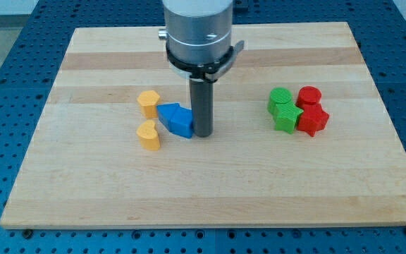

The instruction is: Place blue blocks to the top of the yellow heart

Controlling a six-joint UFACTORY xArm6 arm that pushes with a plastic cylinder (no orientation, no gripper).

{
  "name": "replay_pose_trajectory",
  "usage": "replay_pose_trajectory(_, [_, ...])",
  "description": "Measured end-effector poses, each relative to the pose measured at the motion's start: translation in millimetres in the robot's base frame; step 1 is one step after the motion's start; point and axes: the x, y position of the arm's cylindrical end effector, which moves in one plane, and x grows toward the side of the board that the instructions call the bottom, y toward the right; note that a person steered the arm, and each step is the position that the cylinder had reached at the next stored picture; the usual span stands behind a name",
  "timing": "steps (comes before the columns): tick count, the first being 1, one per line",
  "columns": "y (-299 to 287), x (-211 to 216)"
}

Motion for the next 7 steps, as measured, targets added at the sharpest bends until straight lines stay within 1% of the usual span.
replay_pose_trajectory(5, [-29.9, -1.5])
replay_pose_trajectory(6, [-27.1, -1.9])
replay_pose_trajectory(7, [4.5, -7.9])
